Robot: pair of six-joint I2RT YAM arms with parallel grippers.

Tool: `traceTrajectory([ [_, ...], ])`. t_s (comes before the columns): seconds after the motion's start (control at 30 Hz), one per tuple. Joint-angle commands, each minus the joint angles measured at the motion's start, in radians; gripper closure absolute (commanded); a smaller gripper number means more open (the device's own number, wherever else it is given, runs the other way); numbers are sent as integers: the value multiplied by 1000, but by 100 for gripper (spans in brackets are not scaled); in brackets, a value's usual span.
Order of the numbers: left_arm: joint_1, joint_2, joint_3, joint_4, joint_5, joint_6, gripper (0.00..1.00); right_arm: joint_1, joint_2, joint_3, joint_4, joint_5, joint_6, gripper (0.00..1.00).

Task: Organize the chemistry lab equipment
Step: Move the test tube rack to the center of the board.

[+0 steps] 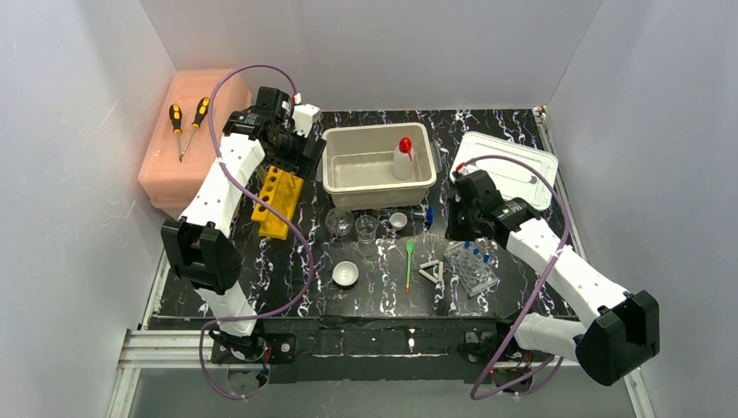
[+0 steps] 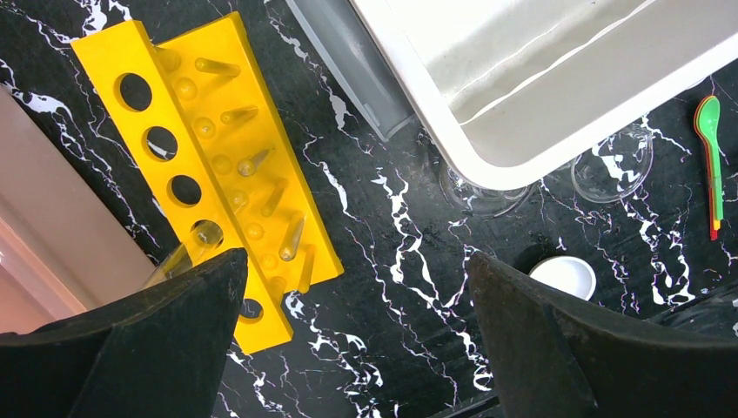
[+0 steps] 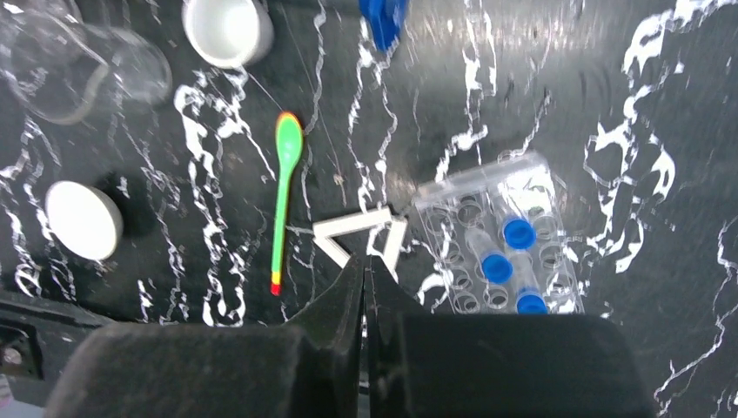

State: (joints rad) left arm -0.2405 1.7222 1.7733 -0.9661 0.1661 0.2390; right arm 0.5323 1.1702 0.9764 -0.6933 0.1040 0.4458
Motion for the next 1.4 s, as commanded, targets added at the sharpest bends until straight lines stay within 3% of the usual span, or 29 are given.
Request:
traceTrajectory([
  [0.0, -2, -57, -6, -22, 6, 8, 2, 0, -56, -80, -28, -26, 45, 91],
  [0.33, -2, -49, -10, -23, -6, 22, 2, 0, -62, -266, 59, -95, 83, 95],
  [0.5, -2, -47, -16, -24, -14, 36, 2, 1, -51, -322, 87, -57, 87, 96],
  [0.73, -1, -51, -24, -24, -13, 41, 2, 0, -49, -366, 164, 91, 171, 96],
  [1.1, 1, -76, -58, -14, -33, 80, 2, -9, -32, -366, 122, 420, 303, 97],
  [1.37, 9, -83, -76, -6, -33, 91, 2, -134, -41, -359, 119, 474, 273, 96],
])
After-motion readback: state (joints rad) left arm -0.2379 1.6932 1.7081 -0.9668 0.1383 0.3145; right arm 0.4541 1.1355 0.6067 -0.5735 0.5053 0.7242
